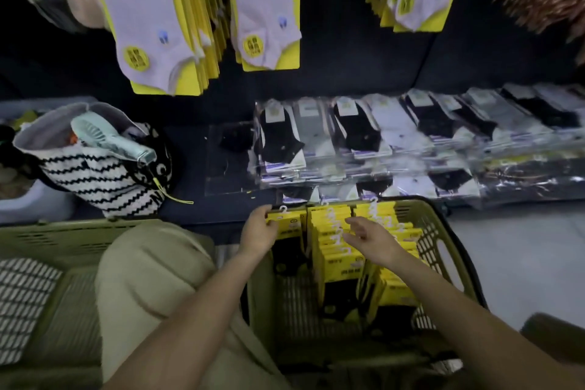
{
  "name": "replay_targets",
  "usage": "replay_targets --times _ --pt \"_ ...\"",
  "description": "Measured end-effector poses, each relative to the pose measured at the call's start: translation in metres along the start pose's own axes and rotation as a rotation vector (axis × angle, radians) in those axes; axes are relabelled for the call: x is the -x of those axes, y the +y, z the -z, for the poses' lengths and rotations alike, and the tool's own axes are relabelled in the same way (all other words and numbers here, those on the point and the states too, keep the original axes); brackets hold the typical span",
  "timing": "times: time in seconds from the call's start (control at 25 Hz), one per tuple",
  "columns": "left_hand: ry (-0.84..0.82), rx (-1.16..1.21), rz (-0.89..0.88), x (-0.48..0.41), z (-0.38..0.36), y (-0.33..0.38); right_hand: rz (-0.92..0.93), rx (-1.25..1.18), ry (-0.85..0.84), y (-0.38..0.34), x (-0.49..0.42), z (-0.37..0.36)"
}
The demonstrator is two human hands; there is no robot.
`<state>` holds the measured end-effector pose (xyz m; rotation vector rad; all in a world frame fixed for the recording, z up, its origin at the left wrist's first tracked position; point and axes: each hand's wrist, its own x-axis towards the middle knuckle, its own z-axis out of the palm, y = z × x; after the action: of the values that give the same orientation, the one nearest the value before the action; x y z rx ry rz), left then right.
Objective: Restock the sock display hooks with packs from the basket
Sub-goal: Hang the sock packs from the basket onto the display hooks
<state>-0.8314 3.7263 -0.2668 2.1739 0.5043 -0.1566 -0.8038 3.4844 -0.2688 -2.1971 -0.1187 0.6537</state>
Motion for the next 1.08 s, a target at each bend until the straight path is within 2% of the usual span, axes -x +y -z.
replay_targets --times 0.2,0.36,0.48,0.6,0.68,0.8,0.96,1.08 --pt "-0.102 -0.263 -0.103 -0.014 -0.019 -0.019 -0.033 0.087 -0.006 0.01 0.004 -0.004" --pt "0.001 -0.336 -0.078 -0.022 -0.032 -0.025 -0.038 0.111 -0.015 0.017 -0.003 -0.006" --pt "0.016 -0.551 -0.145 -0.029 -0.034 -0.025 -0.017 0.116 -0.006 0.021 -0.008 -0.007" --pt "-0.026 -0.729 -0.188 -0.031 -0.034 -0.024 0.041 0.24 0.011 0.027 -0.01 -0.008" --pt "-0.054 -0.742 -0.166 -0.027 -0.029 -0.02 0.054 0.304 0.004 0.031 -0.009 -0.009" --pt "-0.089 -0.712 -0.11 -0.013 -0.012 -0.011 0.032 0.278 -0.001 0.03 -0.009 -0.009" --pt "-0.076 -0.7 -0.168 0.018 0.008 0.001 0.032 0.225 -0.007 0.025 -0.007 -0.011" --pt "-0.141 -0.678 -0.192 0.039 0.011 0.014 0.044 0.206 -0.035 0.026 0.0 -0.011"
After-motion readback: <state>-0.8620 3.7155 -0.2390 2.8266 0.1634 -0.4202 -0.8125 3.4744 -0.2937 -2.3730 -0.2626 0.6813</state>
